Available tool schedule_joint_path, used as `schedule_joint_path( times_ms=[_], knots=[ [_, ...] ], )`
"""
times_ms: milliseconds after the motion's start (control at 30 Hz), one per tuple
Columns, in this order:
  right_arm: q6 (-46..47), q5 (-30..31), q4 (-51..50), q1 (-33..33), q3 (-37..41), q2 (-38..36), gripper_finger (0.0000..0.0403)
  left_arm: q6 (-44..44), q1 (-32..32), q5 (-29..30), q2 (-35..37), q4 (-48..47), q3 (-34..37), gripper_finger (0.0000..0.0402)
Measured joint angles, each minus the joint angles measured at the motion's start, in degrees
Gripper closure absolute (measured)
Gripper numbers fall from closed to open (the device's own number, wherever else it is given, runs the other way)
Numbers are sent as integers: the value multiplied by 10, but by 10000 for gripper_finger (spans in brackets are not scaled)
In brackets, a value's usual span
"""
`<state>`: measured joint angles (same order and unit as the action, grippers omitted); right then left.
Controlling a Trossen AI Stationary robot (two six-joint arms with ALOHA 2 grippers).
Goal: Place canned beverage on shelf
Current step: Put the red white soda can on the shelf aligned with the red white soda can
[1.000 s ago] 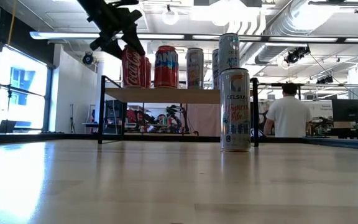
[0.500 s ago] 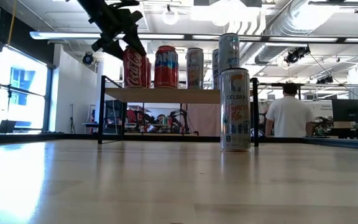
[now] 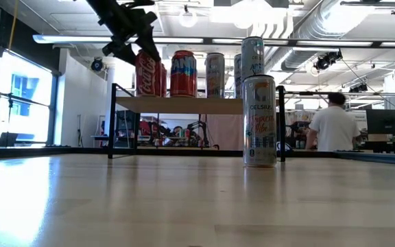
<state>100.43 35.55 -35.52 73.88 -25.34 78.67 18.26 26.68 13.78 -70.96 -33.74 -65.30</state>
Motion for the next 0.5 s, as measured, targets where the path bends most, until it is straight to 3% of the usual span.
schedule_joint_path(
  times_ms=[500],
  knots=[
    [0, 0, 0, 0, 0, 0, 64, -6, 0, -12, 0, 5, -1, 98]
  ],
)
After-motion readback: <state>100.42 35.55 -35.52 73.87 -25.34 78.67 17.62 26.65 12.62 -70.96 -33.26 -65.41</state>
